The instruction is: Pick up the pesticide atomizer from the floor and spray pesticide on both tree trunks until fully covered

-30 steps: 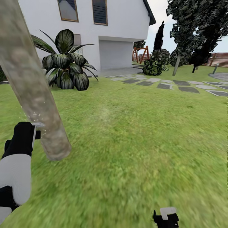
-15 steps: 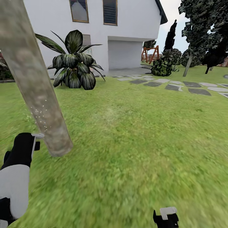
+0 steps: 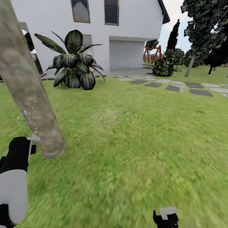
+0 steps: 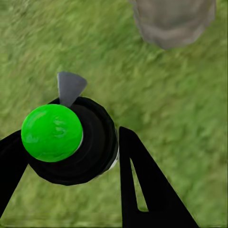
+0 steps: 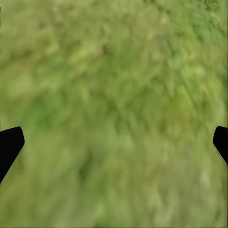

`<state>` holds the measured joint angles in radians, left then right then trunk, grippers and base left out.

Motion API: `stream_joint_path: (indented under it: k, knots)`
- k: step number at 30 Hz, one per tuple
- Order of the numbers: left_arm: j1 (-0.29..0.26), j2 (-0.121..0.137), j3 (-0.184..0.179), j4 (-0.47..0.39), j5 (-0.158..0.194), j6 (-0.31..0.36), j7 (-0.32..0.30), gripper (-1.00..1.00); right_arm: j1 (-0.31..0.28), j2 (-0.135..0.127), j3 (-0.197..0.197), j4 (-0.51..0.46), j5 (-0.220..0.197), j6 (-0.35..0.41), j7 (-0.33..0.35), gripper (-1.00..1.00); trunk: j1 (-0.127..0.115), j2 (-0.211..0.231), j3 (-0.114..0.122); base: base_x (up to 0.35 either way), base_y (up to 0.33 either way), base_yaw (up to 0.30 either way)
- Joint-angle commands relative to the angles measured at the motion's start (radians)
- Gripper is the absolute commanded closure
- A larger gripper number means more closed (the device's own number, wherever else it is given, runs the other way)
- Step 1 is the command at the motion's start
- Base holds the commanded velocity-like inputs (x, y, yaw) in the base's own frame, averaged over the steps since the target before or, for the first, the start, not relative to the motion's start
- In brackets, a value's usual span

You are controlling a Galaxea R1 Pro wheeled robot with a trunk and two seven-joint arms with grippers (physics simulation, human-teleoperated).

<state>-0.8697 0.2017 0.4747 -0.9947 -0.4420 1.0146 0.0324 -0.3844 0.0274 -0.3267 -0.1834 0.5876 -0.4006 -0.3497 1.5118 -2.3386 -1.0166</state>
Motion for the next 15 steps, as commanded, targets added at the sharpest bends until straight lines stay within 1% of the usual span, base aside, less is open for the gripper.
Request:
stream_joint_path:
  k: [1, 2, 4, 8, 10, 15]
  knots:
    - [0.015, -0.007, 0.055, 0.0, 0.013, -0.003, 0.004, 1.0, -0.001, 0.0, -0.008, 0.001, 0.011, -0.003, -0.003, -1.0, 0.0, 0.0, -0.001, 0.218, -0.2, 0.272]
    - [0.024, -0.01, 0.074, 0.001, 0.014, -0.006, 0.002, 1.0, -0.001, 0.0, -0.008, 0.001, 0.011, -0.003, -0.003, -1.0, 0.0, 0.0, -0.001, 0.228, -0.194, 0.275]
    - [0.057, -0.014, 0.089, -0.005, 0.016, -0.017, 0.002, 1.0, -0.001, 0.0, -0.008, 0.001, 0.011, -0.003, -0.003, -1.0, 0.0, 0.0, -0.001, 0.139, -0.126, 0.277]
    - [0.078, -0.021, 0.094, -0.01, 0.016, -0.02, 0.0, 1.0, -0.001, 0.001, -0.007, 0.001, 0.011, -0.003, -0.003, -1.0, 0.0, 0.0, -0.001, 0.029, -0.027, 0.272]
    - [0.107, -0.024, 0.094, -0.011, 0.017, -0.021, -0.001, 1.0, -0.001, 0.001, -0.007, 0.001, 0.011, -0.003, -0.004, -1.0, 0.0, 0.0, -0.001, 0.032, -0.035, 0.105]
    - [0.148, -0.028, 0.094, -0.004, 0.019, -0.022, -0.004, 1.0, -0.001, 0.0, -0.008, 0.001, 0.011, -0.003, -0.005, -1.0, 0.0, 0.0, -0.001, 0.16, -0.199, 0.012]
